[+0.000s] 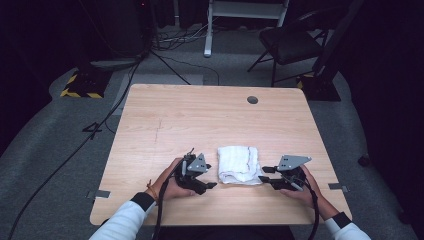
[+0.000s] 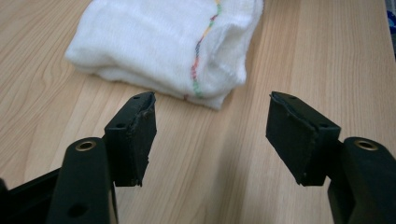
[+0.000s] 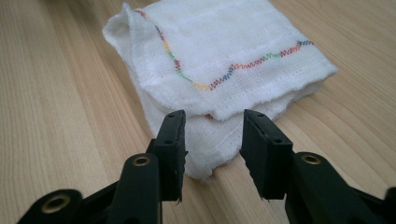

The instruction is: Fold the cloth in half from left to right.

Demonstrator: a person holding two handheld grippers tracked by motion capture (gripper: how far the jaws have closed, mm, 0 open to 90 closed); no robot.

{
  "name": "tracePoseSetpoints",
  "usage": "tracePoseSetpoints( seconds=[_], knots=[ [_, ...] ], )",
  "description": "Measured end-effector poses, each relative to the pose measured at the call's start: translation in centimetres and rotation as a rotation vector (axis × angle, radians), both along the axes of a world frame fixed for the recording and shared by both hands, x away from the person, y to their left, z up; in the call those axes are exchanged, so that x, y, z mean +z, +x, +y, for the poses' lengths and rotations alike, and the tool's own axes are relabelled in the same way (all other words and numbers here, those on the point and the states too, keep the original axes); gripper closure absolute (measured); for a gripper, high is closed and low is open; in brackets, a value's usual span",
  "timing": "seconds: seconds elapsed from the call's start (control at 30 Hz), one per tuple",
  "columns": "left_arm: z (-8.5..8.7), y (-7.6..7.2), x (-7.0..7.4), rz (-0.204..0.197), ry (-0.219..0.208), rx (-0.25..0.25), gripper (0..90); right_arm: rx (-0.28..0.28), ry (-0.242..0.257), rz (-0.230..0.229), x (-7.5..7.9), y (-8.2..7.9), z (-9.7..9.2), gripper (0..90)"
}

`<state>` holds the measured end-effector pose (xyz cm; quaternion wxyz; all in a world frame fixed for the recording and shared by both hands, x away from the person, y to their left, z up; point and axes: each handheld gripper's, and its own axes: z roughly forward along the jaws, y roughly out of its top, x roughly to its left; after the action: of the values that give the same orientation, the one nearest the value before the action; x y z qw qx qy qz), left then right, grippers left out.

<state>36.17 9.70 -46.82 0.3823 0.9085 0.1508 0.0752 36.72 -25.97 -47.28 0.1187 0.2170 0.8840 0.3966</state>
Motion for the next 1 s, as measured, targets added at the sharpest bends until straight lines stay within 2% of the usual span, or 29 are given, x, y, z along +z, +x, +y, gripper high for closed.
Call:
tracePoseSetpoints(
  seconds=[0.1, 0.13, 0.17, 0.2, 0.27, 0.3, 0.4, 0.5, 0.57, 0.6, 0.63, 0.67, 0.73, 0.77, 0.8, 0.87, 1.0],
  knots=[
    [0.6, -0.1, -0.2, -0.002, 0.009, 0.029, 29.4, -0.009, -0.001, -0.006, 0.2, 0.0, 0.0, 52.8],
    [0.9, 0.0, -0.2, -0.006, 0.013, 0.046, 29.4, -0.009, -0.001, -0.006, 0.2, 0.0, 0.0, 52.8],
    [1.4, 0.4, -0.3, -0.012, 0.007, 0.091, 27.8, -0.019, -0.001, -0.01, 0.3, 0.0, 0.0, 49.3],
    [1.4, 0.4, -0.3, -0.012, 0.007, 0.091, 27.5, -0.019, -0.001, -0.01, 0.3, 0.0, 0.0, 49.3],
    [1.8, 1.4, -0.2, -0.007, -0.034, 0.153, 27.1, -0.047, 0.006, -0.013, 0.4, 0.3, -0.1, 45.4],
    [1.8, 1.7, -0.1, -0.009, -0.042, 0.168, 26.5, -0.058, 0.012, -0.015, 0.5, 0.5, -0.1, 43.9],
    [1.3, 2.8, 0.0, -0.016, -0.05, 0.196, 24.6, -0.094, 0.009, -0.032, 0.6, 0.9, 0.0, 39.7],
    [0.7, 3.5, 0.2, -0.025, -0.056, 0.208, 24.0, -0.104, 0.0, -0.046, 0.6, 1.2, 0.2, 37.6],
    [-0.4, 4.4, 0.5, -0.03, -0.075, 0.212, 23.5, -0.121, -0.002, -0.046, 0.6, 1.8, 0.5, 36.4],
    [-0.8, 4.5, 0.5, -0.046, -0.081, 0.213, 23.5, -0.123, 0.0, -0.044, 0.7, 1.9, 0.6, 36.2],
    [-0.8, 4.5, 0.5, -0.046, -0.081, 0.213, 23.7, -0.125, 0.003, -0.045, 0.7, 2.1, 0.7, 36.2],
    [-1.7, 4.8, 0.5, -0.032, -0.076, 0.19, 23.4, -0.129, 0.005, -0.043, 0.7, 2.2, 0.7, 36.2],
    [-2.8, 4.9, 0.4, -0.036, -0.069, 0.172, 22.7, -0.128, 0.006, -0.043, 0.7, 2.6, 1.0, 36.2],
    [-2.8, 4.9, 0.4, -0.036, -0.069, 0.172, 22.7, -0.128, 0.004, -0.037, 0.6, 2.7, 1.1, 36.1],
    [-3.9, 4.9, 0.2, -0.038, -0.053, 0.147, 22.5, -0.124, -0.007, -0.029, 0.4, 2.8, 1.3, 35.6],
    [-5.0, 4.8, -0.1, -0.043, -0.027, 0.118, 22.3, -0.122, -0.035, -0.016, -0.1, 3.0, 1.8, 34.8],
    [-6.2, 4.6, -0.9, -0.036, 0.012, 0.089, 21.8, -0.103, -0.065, 0.004, -0.8, 3.1, 2.2, 34.7]
  ],
)
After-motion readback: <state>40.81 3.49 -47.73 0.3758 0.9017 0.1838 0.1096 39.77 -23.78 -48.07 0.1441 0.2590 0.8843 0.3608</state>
